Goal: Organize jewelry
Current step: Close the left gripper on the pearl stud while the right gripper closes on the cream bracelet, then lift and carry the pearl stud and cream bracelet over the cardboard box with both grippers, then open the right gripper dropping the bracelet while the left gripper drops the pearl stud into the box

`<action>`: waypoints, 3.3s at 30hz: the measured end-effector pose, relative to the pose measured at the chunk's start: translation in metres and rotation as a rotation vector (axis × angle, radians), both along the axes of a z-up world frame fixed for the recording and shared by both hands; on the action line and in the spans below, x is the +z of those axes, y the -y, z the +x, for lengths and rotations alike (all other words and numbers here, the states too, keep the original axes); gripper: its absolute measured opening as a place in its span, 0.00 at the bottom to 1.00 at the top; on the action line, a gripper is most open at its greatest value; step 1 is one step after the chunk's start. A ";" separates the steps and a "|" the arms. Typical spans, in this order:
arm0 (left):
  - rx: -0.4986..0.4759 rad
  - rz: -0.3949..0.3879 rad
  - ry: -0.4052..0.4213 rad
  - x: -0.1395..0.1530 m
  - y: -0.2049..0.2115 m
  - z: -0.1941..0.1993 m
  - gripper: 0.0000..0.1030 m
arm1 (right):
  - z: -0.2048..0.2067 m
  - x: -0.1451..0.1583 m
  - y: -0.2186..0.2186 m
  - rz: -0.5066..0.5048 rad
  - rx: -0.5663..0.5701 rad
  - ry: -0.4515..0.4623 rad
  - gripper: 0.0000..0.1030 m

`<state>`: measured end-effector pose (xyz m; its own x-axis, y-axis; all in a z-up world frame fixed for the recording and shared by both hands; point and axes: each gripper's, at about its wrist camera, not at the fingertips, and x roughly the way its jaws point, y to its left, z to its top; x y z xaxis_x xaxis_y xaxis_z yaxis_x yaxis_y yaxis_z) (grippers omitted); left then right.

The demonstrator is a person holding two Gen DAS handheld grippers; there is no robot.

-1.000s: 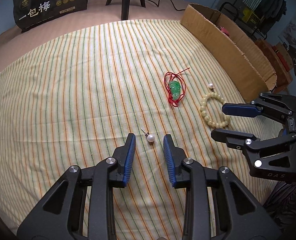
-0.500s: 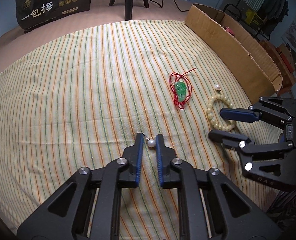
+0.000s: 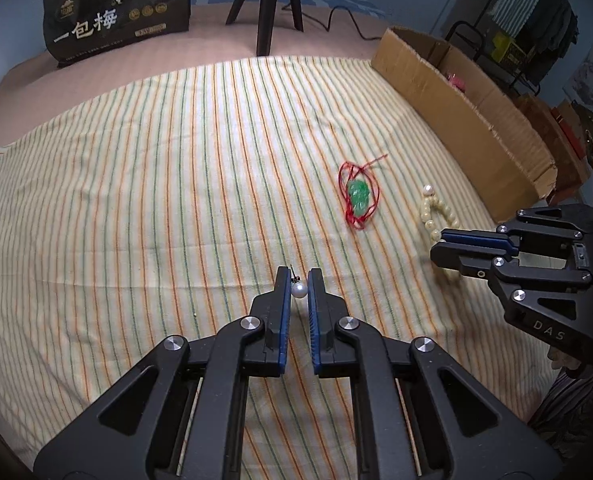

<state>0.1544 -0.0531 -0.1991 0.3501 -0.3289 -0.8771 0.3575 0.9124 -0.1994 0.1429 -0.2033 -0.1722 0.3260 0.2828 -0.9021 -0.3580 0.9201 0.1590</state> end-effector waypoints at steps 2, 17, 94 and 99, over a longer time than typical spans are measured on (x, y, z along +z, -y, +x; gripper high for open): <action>0.006 -0.016 0.010 0.007 -0.001 0.001 0.06 | 0.001 0.007 0.003 0.019 -0.008 0.014 0.06; 0.000 -0.109 0.125 0.063 0.011 -0.004 0.06 | 0.003 0.076 0.039 0.166 -0.113 0.140 0.06; -0.182 -0.149 0.161 0.076 0.169 0.006 0.30 | 0.023 0.098 0.202 0.051 -0.587 0.242 0.71; -0.161 -0.142 0.174 0.081 0.145 0.005 0.30 | 0.016 0.109 0.186 0.021 -0.561 0.311 0.77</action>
